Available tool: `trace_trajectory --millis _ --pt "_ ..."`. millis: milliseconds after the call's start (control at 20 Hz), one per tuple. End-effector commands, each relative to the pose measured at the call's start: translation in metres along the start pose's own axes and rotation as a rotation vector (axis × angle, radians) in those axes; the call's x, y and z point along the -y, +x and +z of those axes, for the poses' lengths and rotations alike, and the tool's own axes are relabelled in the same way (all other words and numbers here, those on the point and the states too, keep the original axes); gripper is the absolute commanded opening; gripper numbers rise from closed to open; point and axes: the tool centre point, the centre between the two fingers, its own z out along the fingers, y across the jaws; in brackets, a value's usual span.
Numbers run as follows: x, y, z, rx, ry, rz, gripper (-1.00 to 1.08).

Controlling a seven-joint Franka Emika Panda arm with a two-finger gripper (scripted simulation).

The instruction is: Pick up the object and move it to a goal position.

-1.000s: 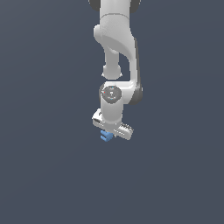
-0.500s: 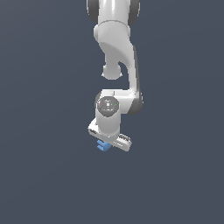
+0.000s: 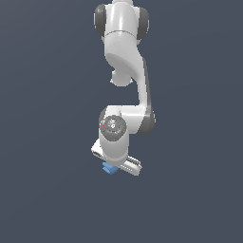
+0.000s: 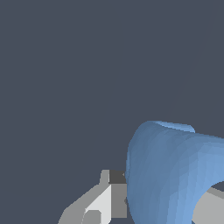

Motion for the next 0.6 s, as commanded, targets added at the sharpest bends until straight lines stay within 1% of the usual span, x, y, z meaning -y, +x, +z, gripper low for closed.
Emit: trace_trajectory --millis 0,250,550 --pt "0.003 0.01 -0.001 0.0 0.0 0.0 -1.0" --pt "0.006 0.024 -0.001 0.0 0.0 0.0 -1.0" --pt "0.009 0.033 -0.002 0.0 0.0 0.0 -1.0"
